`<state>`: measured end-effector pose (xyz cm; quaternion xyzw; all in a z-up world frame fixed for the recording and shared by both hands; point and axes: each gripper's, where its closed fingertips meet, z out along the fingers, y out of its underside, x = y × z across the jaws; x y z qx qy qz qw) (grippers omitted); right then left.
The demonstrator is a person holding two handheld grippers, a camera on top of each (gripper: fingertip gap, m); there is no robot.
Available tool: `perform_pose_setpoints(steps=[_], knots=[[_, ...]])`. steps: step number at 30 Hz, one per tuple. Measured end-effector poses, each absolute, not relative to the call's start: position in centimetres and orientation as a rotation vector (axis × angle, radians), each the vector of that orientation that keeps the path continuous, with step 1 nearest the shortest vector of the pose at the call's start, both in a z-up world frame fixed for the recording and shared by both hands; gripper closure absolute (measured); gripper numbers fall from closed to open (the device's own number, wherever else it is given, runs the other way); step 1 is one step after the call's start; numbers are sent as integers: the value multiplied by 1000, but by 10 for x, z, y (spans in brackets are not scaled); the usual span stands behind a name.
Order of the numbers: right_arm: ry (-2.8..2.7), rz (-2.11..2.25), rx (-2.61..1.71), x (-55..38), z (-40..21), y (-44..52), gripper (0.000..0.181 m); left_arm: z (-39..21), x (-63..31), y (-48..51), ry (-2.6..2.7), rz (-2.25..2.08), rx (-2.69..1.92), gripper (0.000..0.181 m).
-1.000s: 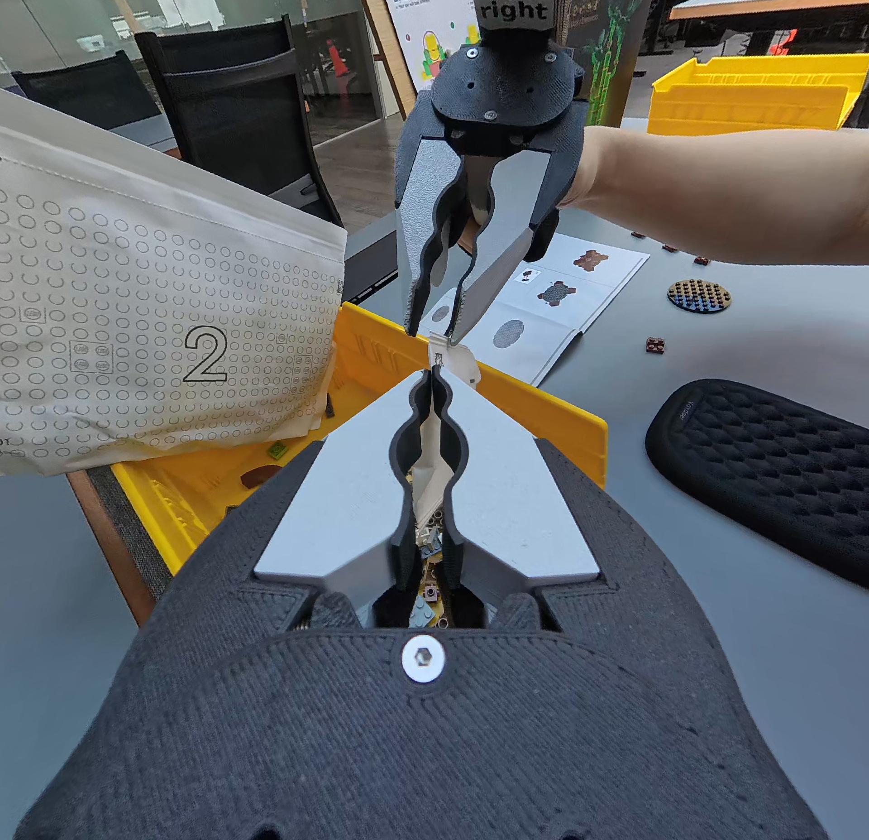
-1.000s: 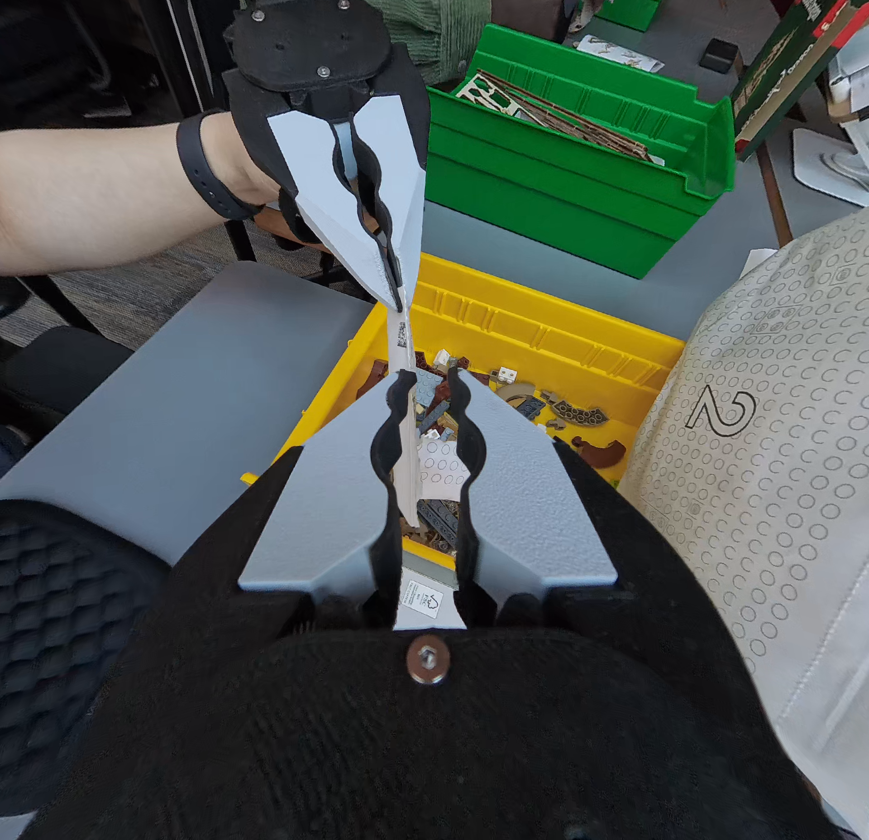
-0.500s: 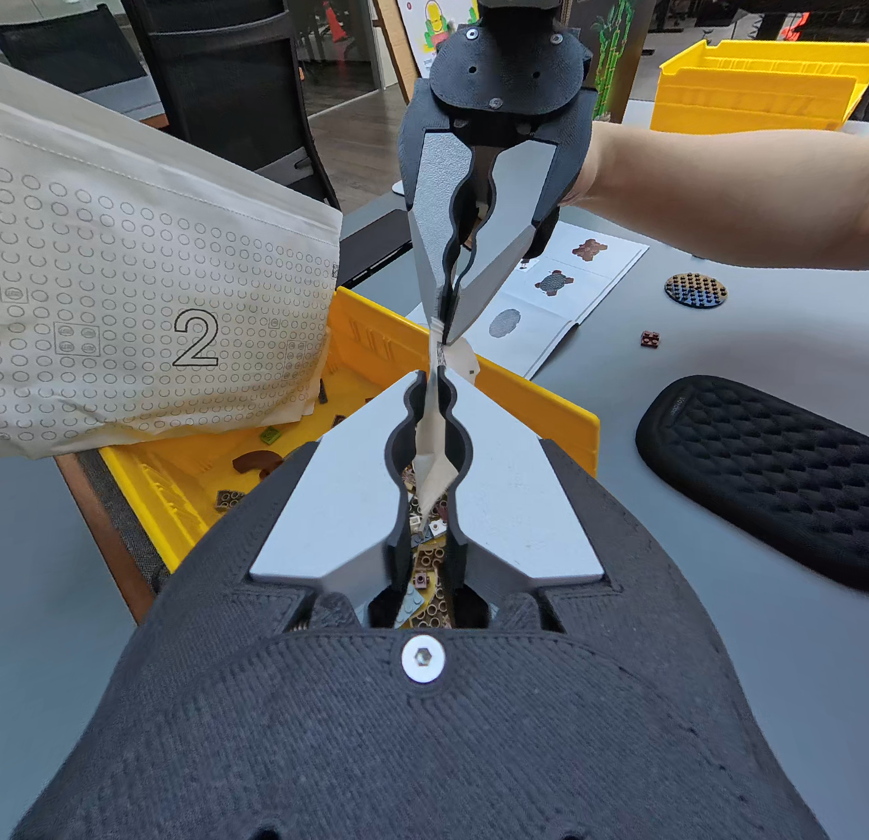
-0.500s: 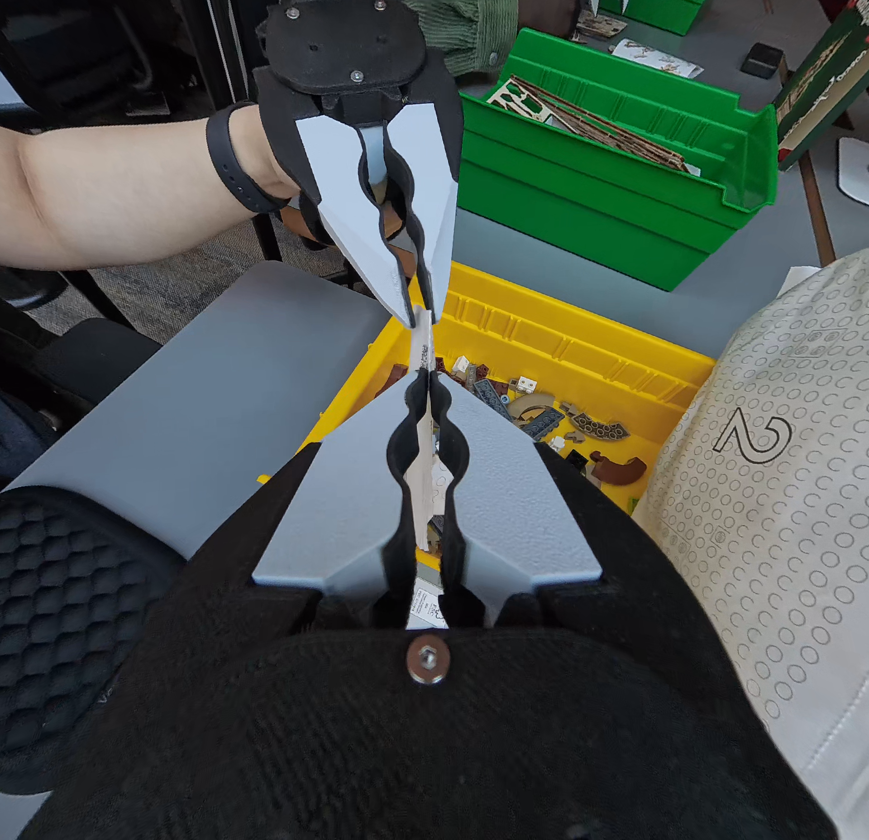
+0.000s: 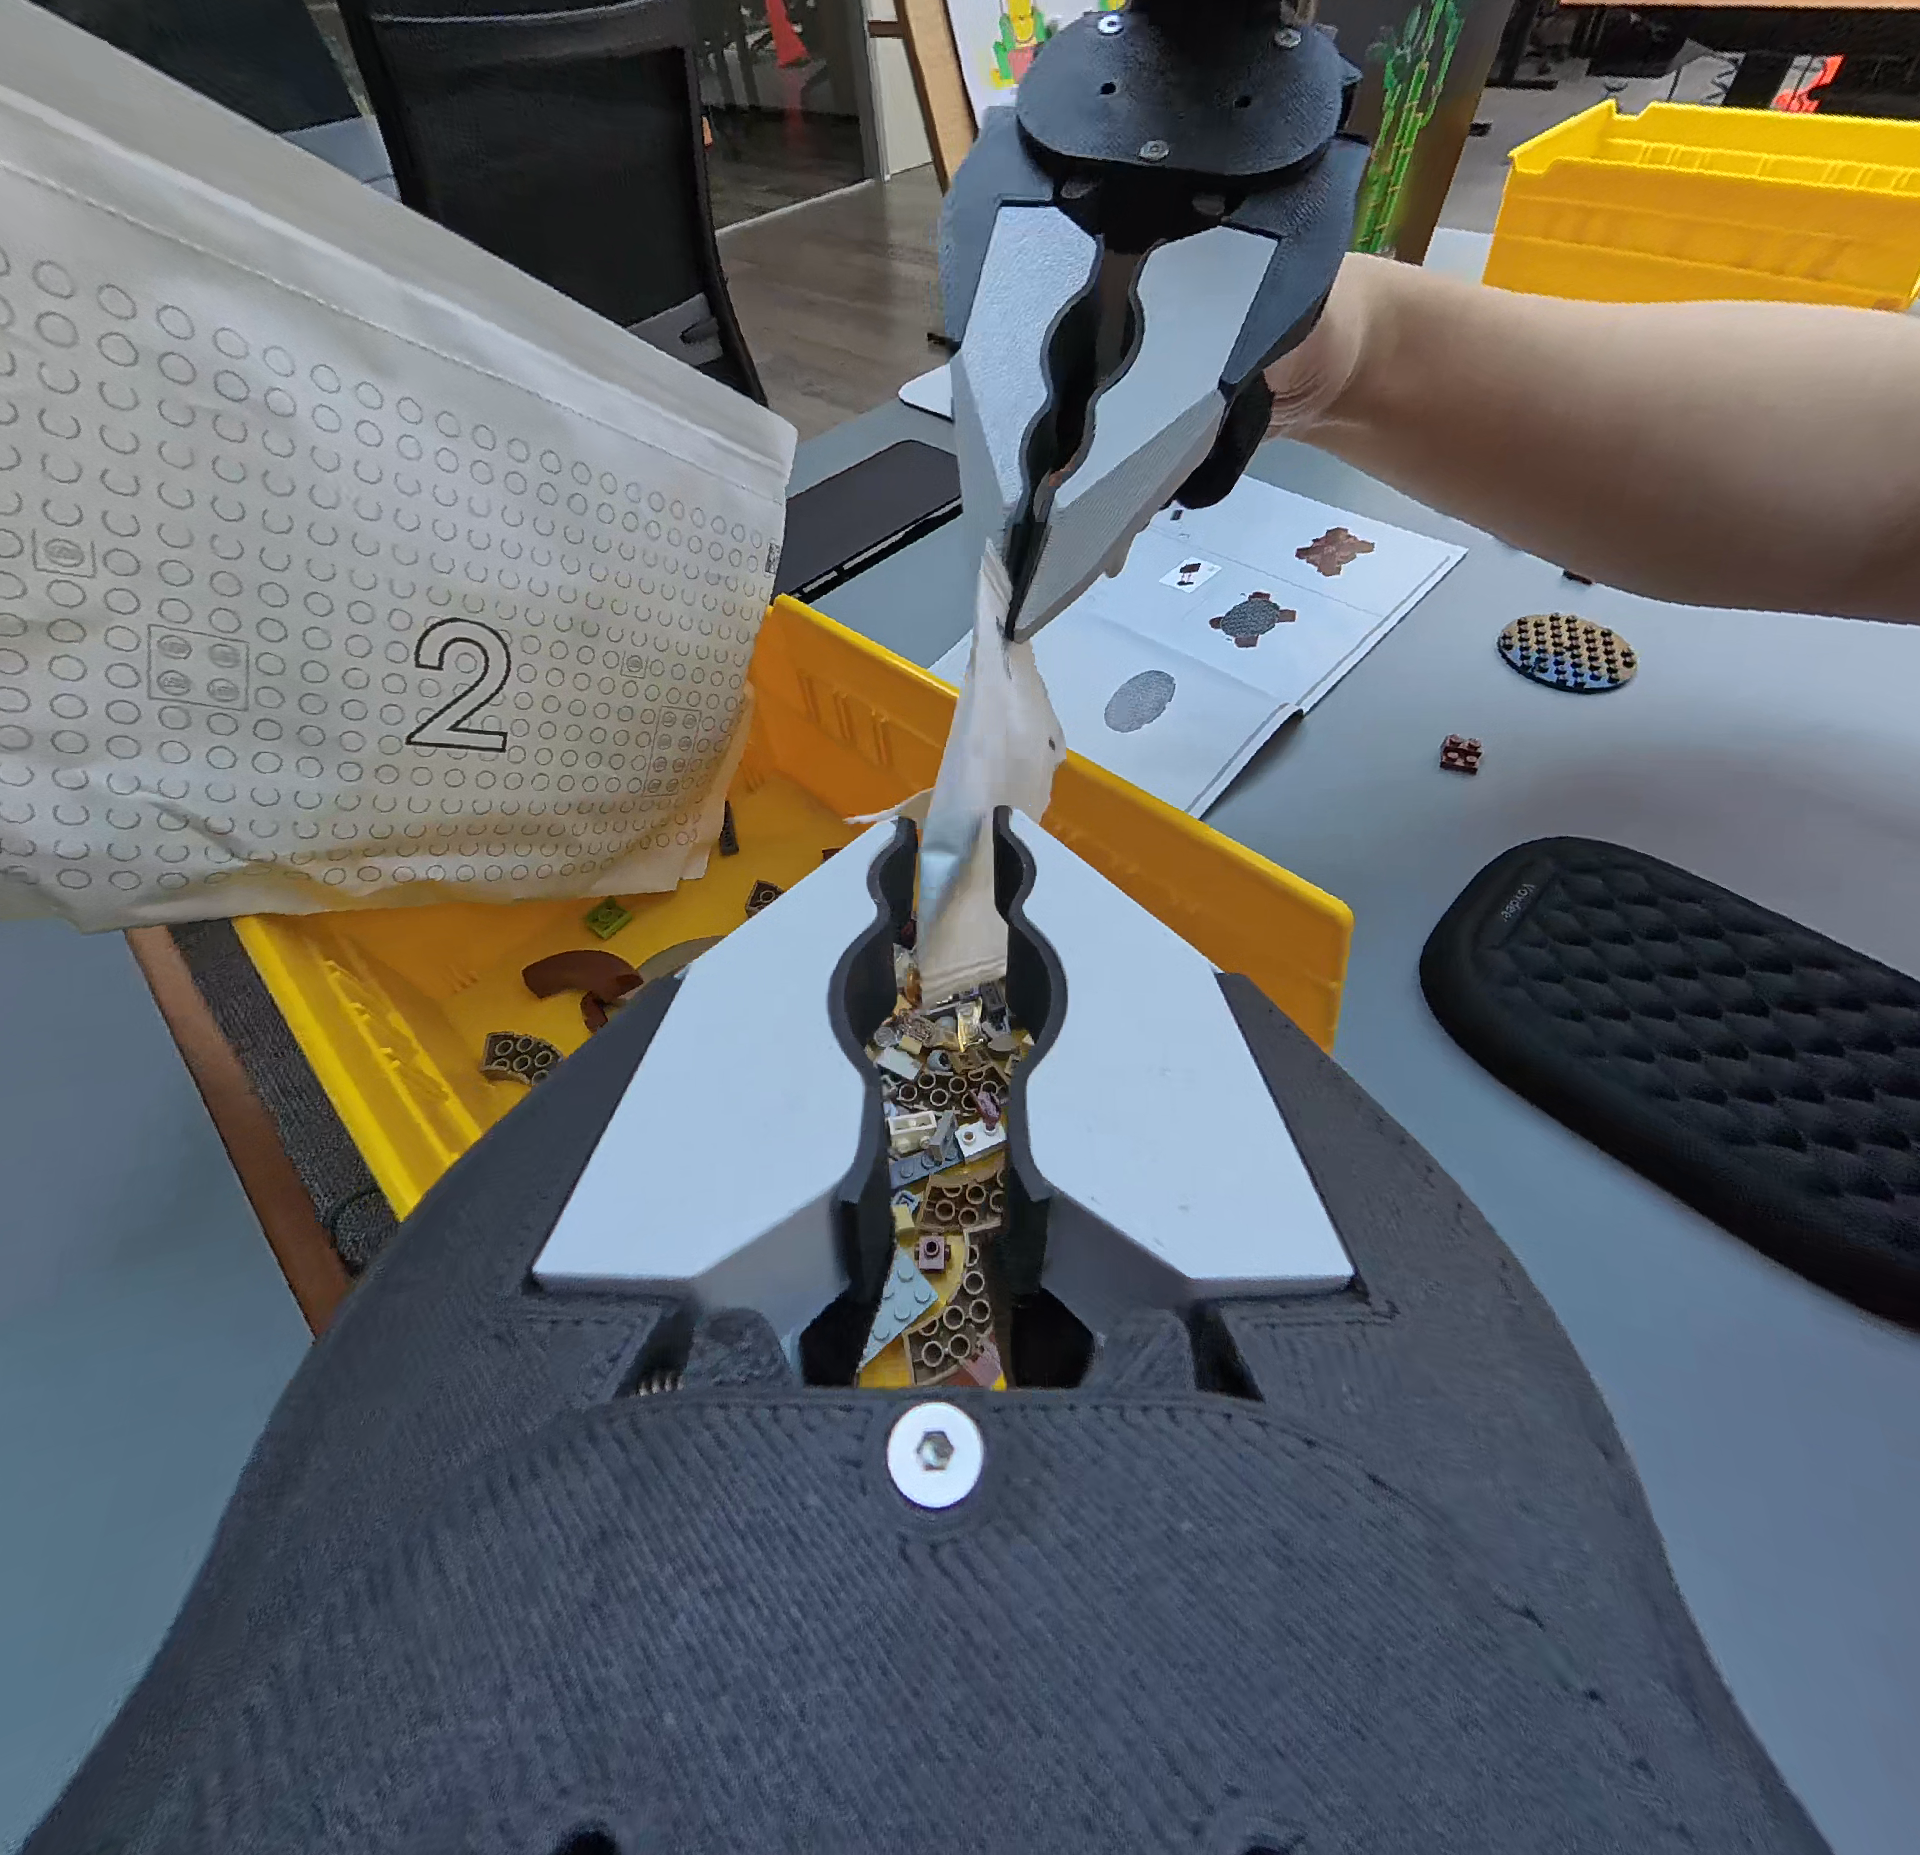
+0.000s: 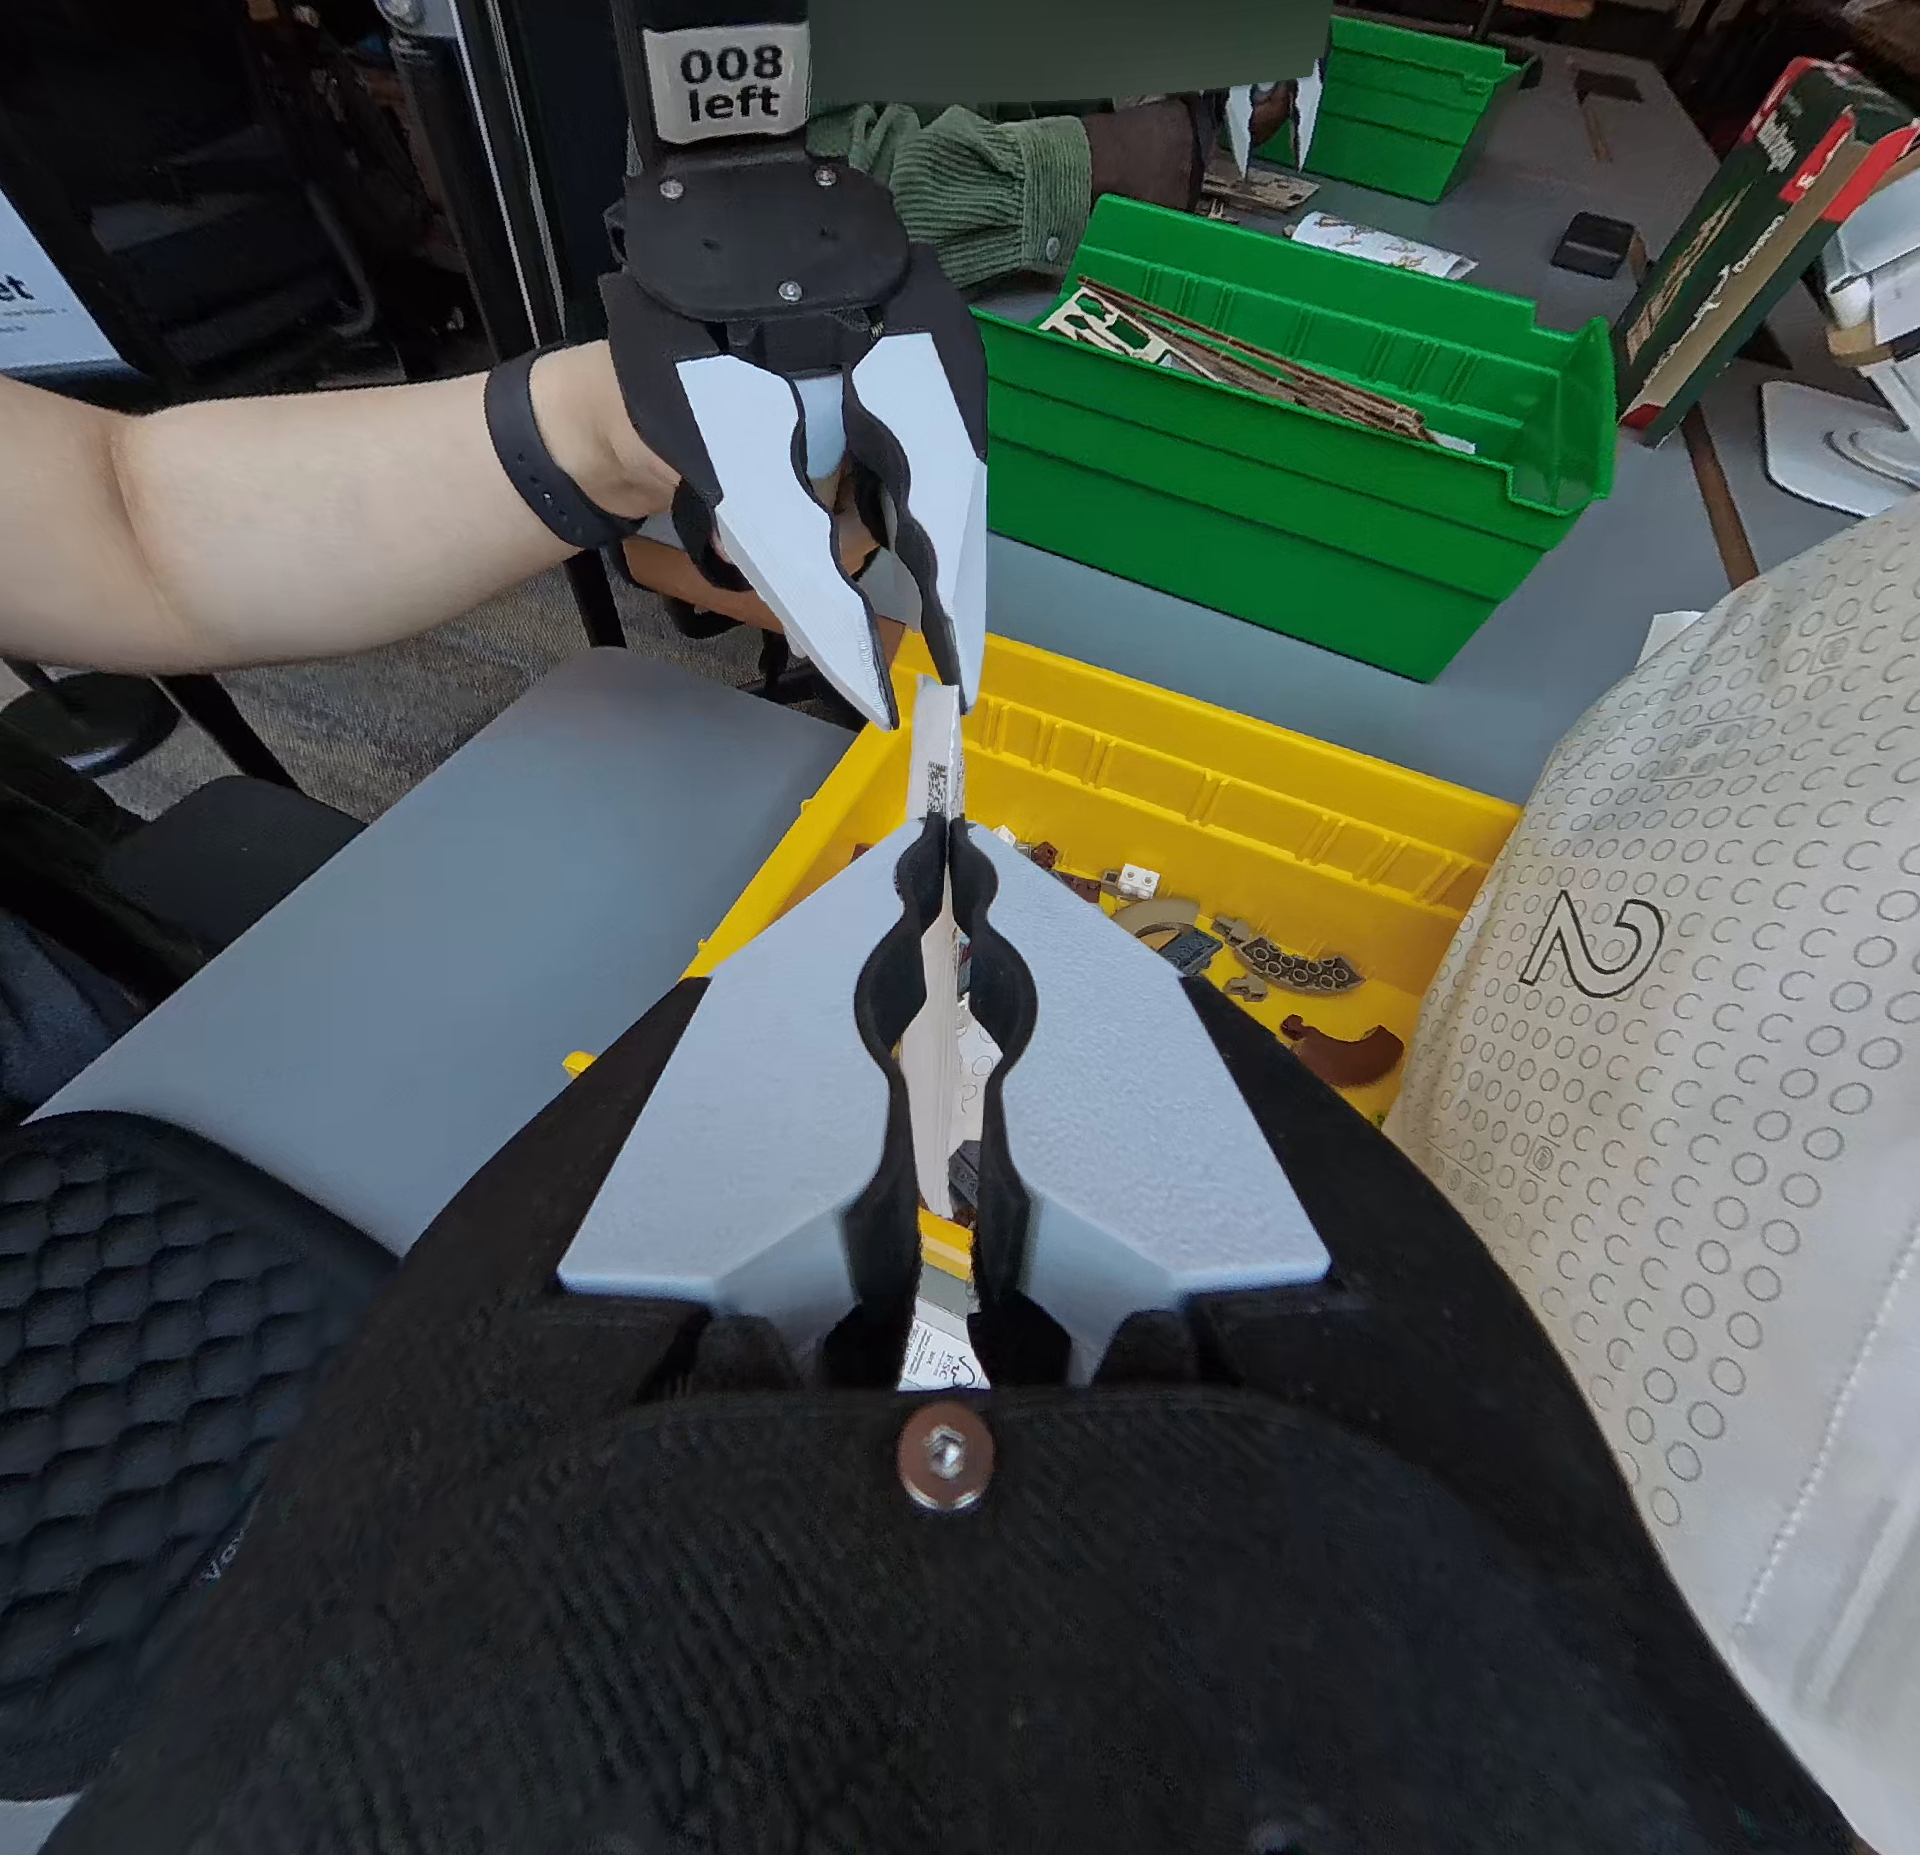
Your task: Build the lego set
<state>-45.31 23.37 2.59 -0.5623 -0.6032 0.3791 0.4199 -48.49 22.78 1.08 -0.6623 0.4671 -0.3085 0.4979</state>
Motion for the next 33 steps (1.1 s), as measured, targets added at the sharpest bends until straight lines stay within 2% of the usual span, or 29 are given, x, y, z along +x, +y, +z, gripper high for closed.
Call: perform_pose_setpoints(steps=[9,12,33], knots=[[-1412,1087,-1371,-442,39,235,181,6,-491,228,1018,-901,-1611,170],[-1419,1095,-1364,-442,39,233,181,11,-487,229,1030,-908,-1557,181],[-1411,1229,-1349,-435,42,224,181,21,-487,214,1110,-891,-1423,177]])
